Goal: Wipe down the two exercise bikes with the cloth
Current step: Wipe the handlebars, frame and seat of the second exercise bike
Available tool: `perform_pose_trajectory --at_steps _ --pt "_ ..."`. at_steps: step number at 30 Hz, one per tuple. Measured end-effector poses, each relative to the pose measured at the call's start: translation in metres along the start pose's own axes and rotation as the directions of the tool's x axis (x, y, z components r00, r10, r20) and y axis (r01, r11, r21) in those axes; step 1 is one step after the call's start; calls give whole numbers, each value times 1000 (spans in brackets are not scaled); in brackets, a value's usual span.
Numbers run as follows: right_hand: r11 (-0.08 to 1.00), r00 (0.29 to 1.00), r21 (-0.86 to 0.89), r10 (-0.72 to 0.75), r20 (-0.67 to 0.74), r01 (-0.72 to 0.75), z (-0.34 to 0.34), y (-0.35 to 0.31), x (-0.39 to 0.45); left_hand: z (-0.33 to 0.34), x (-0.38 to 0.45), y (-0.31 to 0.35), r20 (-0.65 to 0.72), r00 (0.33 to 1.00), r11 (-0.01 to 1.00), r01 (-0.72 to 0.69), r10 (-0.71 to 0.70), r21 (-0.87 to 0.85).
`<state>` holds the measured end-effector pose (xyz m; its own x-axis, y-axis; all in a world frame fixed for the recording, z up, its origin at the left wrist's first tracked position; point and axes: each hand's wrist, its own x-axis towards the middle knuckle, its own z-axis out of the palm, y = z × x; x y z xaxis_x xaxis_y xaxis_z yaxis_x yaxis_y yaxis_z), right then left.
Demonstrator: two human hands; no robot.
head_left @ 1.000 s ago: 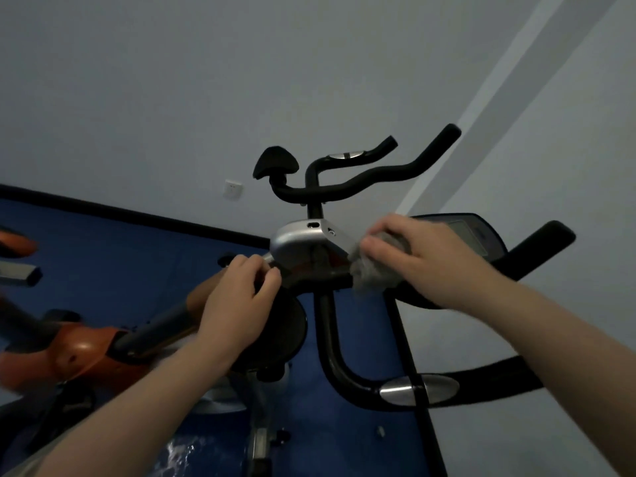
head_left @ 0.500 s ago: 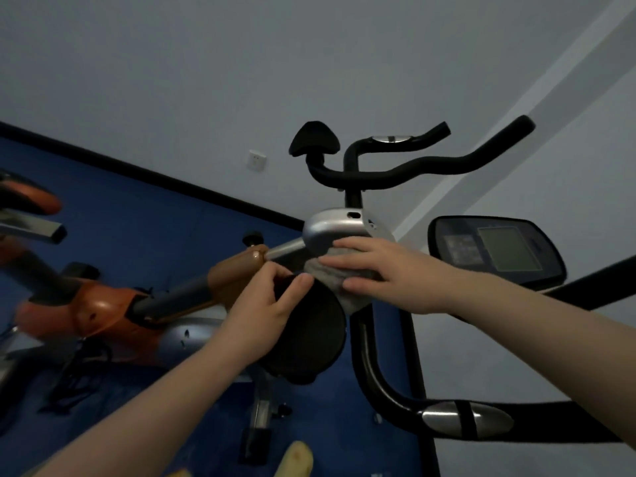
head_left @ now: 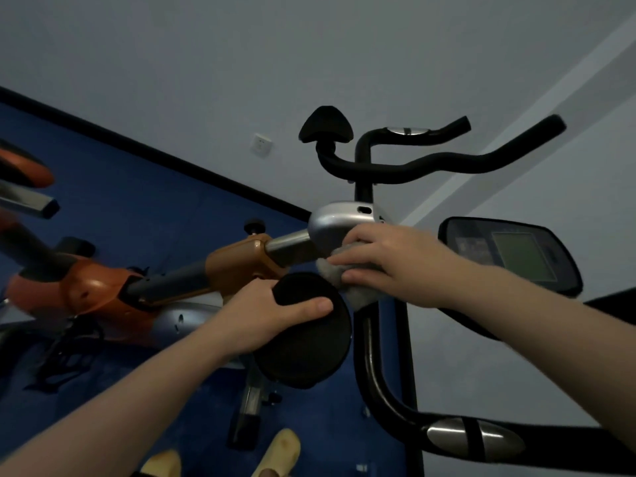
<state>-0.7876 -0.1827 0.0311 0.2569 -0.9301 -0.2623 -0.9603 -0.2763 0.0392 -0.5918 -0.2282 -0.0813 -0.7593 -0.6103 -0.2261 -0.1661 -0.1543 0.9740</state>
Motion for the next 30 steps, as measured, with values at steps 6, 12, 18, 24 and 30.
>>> perform_pose_trajectory --at_steps 6,12,18,24,30 --pt "994 997 -75 -73 5 73 2 1 2 0 -1 1 4 1000 999 6 -6 -36" --pt "999 985 -52 -1 -174 -8 16 -10 3 1 -2 5 -2 1000 998 18 -18 -57" --pt "997 995 -78 -11 -96 3 1 4 -11 0 -4 5 -26 1000 1000 17 -17 -16" --pt "1000 991 6 1 -131 -1 18 -12 9 2 -11 5 -270 931 944 -166 245 284" --pt "993 1000 -118 -20 -15 18 1 10 -22 19 -12 24 -247 896 893 -268 369 363"
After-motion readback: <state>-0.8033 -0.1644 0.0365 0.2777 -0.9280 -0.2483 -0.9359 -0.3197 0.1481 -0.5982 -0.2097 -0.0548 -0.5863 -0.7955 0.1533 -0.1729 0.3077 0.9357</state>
